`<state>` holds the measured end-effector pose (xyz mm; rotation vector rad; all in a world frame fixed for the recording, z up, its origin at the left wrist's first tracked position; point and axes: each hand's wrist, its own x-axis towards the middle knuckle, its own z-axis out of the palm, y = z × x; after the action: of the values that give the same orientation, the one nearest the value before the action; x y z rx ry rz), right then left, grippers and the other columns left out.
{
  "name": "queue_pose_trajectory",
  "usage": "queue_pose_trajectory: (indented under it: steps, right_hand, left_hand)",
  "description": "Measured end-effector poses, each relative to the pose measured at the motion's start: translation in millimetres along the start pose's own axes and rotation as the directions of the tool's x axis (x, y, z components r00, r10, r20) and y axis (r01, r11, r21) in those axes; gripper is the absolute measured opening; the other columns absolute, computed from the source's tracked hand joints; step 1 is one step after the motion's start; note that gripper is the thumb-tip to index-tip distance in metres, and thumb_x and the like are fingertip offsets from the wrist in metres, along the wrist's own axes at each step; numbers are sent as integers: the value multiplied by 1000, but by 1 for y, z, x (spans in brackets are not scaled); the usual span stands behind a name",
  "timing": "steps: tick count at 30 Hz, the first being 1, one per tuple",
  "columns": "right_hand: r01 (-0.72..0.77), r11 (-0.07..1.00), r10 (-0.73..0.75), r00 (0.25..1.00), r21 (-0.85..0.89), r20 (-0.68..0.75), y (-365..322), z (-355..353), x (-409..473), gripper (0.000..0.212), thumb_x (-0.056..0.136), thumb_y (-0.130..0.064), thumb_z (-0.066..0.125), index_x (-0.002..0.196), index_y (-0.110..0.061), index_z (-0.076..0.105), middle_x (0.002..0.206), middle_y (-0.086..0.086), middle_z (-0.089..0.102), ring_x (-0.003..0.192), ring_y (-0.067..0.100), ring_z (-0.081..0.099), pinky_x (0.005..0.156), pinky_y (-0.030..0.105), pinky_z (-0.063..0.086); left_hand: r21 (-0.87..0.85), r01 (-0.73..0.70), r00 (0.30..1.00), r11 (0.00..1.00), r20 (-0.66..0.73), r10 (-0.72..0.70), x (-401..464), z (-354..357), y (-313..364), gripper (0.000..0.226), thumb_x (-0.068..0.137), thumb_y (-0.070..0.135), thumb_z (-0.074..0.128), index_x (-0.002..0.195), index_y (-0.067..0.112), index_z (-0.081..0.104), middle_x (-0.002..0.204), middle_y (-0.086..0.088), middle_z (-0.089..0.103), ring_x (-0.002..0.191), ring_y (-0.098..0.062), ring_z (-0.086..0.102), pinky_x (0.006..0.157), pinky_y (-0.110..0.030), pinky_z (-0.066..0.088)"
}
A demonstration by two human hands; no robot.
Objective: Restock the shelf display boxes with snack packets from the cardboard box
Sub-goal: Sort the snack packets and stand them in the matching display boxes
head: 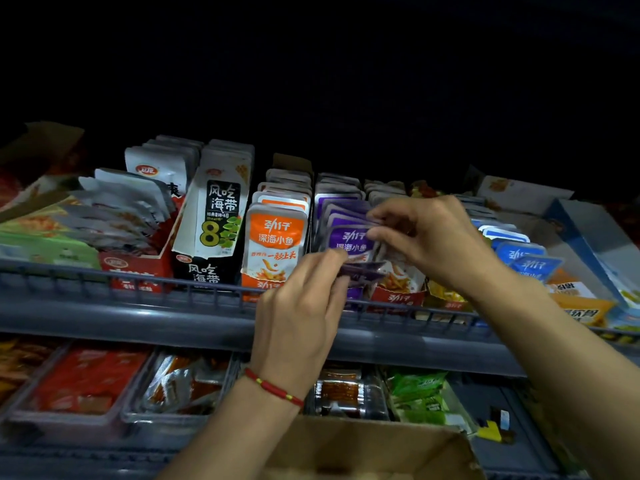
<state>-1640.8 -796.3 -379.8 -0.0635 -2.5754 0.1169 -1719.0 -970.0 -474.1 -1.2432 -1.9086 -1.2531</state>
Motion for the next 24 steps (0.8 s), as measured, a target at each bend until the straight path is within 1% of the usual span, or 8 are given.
queue_pose_trajectory:
  steps: [4, 8, 10, 12, 14, 17, 20, 24]
  right_hand:
    - [32, 998, -34, 999, -48, -23, 2, 7, 3, 47, 96, -33, 64, 141, -23, 56, 114, 5, 73, 101, 13, 69, 76, 21, 54]
    - [52, 994, -54, 998, -99, -20, 3, 12, 3, 44, 96, -34, 59, 136, -17, 62, 122, 8, 71, 111, 19, 68, 85, 25, 55]
    - [-32, 999, 31, 999, -14, -42, 0, 12, 4, 41, 95, -34, 60, 133, -18, 64, 121, 3, 71, 110, 10, 64, 81, 14, 52]
    - [-140, 984, 145, 989, 112, -38, -1, 12, 7, 41, 94, -36, 61, 132, -21, 66, 116, -7, 66, 109, 1, 56, 70, 2, 45]
    - [-194, 967, 200, 980, 162, -18, -2, 11, 10, 40, 93, -36, 63, 130, -23, 66, 112, -13, 59, 109, 0, 53, 62, 0, 44]
    - [-196, 972, 206, 977, 129, -63, -3, 9, 14, 31, 92, -32, 69, 121, -22, 71, 109, -9, 57, 106, 3, 52, 70, 9, 46]
    - [-187, 974, 196, 979, 130, -56, -3, 10, 15, 27, 93, -28, 70, 118, -21, 70, 113, -9, 54, 106, 3, 49, 70, 8, 40]
    - [-171, 969, 174, 985, 181, -4, -7, 10, 13, 26, 96, -27, 66, 122, -26, 65, 109, -14, 61, 102, 0, 57, 75, 14, 52]
  left_hand:
    - [42, 73, 997, 996, -10, -73, 11, 1, 3, 39, 88, 17, 70, 126, 9, 63, 119, -8, 65, 90, -18, 68, 78, -24, 56]
    - [112, 87, 996, 990, 9, -88, 15, 1, 4, 46, 86, 15, 73, 130, 5, 61, 131, -12, 55, 100, -24, 68, 85, -32, 60]
    - [128, 91, 996, 988, -5, -91, 19, 2, 4, 45, 86, 16, 73, 128, 4, 62, 130, -13, 56, 109, -26, 64, 92, -32, 54]
    - [130, 110, 994, 985, -35, -106, 21, 3, 3, 41, 86, 18, 70, 125, 4, 63, 124, -13, 60, 113, -26, 61, 96, -29, 46]
    - [119, 120, 992, 986, -45, -116, 22, 3, 4, 38, 88, 20, 63, 124, 5, 64, 119, -13, 62, 112, -25, 60, 95, -27, 44]
    - [85, 97, 995, 992, -35, -94, 21, 2, 6, 36, 92, 18, 56, 124, 3, 63, 111, -13, 65, 104, -26, 63, 89, -28, 50]
    - [41, 107, 994, 993, -32, -106, 24, 2, 6, 33, 96, 16, 56, 126, 3, 61, 111, -14, 65, 100, -26, 66, 79, -30, 59]
    - [44, 134, 991, 990, -31, -133, 31, 1, 8, 37, 94, 9, 66, 129, 6, 57, 118, -16, 61, 97, -24, 66, 82, -17, 47]
